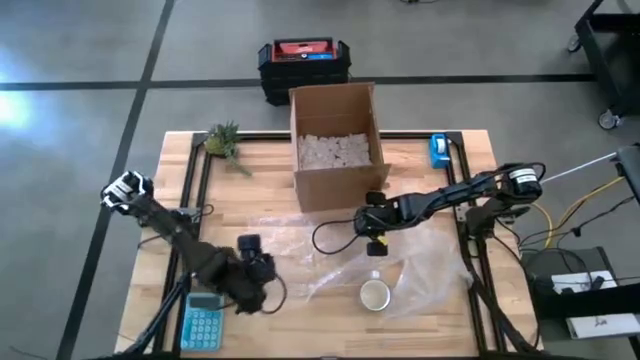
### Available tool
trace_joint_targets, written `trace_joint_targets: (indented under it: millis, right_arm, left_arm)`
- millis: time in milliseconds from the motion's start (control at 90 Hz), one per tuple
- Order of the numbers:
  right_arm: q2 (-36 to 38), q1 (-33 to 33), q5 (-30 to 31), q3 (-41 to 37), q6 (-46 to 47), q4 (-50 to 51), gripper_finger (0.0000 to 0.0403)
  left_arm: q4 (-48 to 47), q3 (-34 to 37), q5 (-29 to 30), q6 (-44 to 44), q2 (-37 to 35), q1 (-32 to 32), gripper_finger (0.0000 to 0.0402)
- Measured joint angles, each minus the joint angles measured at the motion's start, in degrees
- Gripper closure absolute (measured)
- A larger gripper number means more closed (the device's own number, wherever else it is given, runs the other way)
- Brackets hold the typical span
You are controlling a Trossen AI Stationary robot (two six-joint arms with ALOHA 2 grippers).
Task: Wrap mug
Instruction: Wrap the green mug with the bubble wrap
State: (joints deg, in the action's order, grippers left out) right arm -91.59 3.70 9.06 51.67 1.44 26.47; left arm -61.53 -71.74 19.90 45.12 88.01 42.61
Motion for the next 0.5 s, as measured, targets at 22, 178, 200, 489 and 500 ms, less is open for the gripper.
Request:
trace_joint_targets:
  millis: [22, 178, 200, 489, 500]
  right_arm:
    - [0.0, 0.0, 0.0, -0.1, 0.03, -0.01, 0.0401]
    - [0.0, 0.0, 0.0, -0.79, 0.01, -0.11, 0.0401]
    - [0.0, 0.0, 0.0, -0.86, 0.01, -0.21, 0.0401]
    - [0.0, 0.0, 0.02, -1.21, 0.06, -0.28, 0.0401]
    - [0.0, 0.0, 0.02, -1.21, 0.06, -0.31, 0.0401]
  left_arm:
    - [-0.67, -0.5, -0.29, 1.39, 0.0, 1.15, 0.0193]
    - [-5.41, -2.46, -1.18, 13.23, 0.27, 8.17, 0.0208]
    - [-6.17, -2.54, -1.18, 14.85, 0.45, 9.12, 0.0209]
    - [-16.22, -2.14, -8.94, 31.38, 4.81, 18.09, 0.021]
    - [-16.57, -2.14, -8.94, 31.91, 4.92, 18.25, 0.021]
